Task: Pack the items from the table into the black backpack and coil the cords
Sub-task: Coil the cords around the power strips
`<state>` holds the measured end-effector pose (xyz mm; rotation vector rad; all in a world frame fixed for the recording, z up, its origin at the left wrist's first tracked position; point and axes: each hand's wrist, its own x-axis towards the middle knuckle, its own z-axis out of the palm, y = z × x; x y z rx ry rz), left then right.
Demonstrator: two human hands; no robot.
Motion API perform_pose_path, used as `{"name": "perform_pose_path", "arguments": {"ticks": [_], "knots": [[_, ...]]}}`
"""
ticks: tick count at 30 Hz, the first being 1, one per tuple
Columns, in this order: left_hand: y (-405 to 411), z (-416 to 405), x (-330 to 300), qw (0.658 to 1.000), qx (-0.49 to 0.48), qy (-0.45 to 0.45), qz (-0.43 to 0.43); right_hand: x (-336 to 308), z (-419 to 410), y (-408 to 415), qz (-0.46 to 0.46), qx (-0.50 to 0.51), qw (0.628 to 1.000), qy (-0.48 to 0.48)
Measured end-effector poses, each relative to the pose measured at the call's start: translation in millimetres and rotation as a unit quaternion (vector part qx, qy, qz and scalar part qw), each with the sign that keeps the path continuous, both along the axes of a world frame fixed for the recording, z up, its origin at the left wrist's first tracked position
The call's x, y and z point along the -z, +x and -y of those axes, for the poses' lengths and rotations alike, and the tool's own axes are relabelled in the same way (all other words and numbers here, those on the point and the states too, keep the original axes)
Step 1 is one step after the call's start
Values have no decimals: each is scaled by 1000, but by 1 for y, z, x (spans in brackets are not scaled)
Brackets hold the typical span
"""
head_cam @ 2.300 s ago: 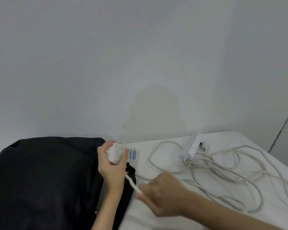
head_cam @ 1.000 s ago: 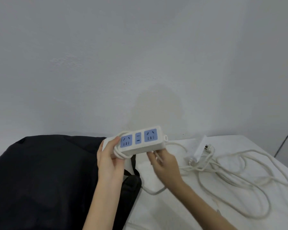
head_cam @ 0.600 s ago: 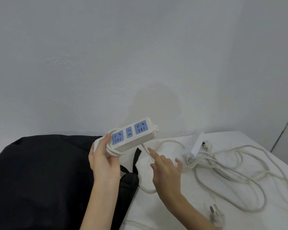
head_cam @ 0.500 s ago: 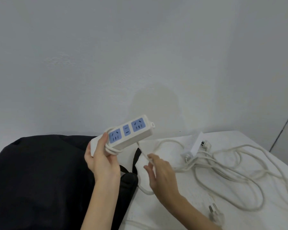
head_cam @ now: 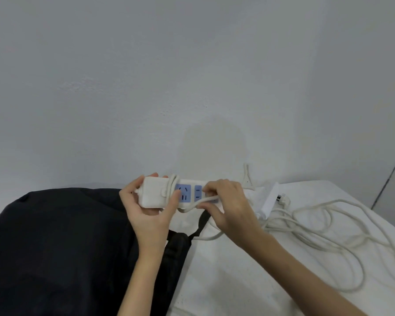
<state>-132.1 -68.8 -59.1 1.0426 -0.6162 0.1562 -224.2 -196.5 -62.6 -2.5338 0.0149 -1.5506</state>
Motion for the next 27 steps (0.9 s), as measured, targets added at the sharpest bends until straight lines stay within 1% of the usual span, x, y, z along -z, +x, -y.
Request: {"name": "perform_pose_path", "arguments": {"ticks": [5,7,9,11,13,16,18,20,22,23,25,27], "knots": [[4,-1,1,996,64,47,-39,-4,-2,5,-99,-79,988,92],[5,0,4,991,99,56,-69,-5,-1,8,-109,-74,987,93],[3,1,4,986,127,50,-94,-8,-1,7,-123,-71,980,141],[1,3,2,984,137,45,-103,-10,-1,5,-153,-92,955,236],[-1,6,2,985,129,54,-103,-8,4,5,-181,-116,920,329],[-4,9,3,981,129,116,-91,1,10,5,-168,-121,884,419],[-3,7,2,972,167,154,-62,6,13,3,-140,-128,871,454],[0,2,2,961,178,214,3,9,17,1,-115,-132,859,481],[0,0,4,945,127,290,84,10,20,0,-99,-131,852,496],[0,1,5,937,96,314,116,9,20,0,-94,-131,851,500],[-3,4,10,928,58,334,152,8,19,-1,-87,-139,847,505],[-2,7,16,927,43,328,174,6,18,-3,-101,-163,843,503]]}}
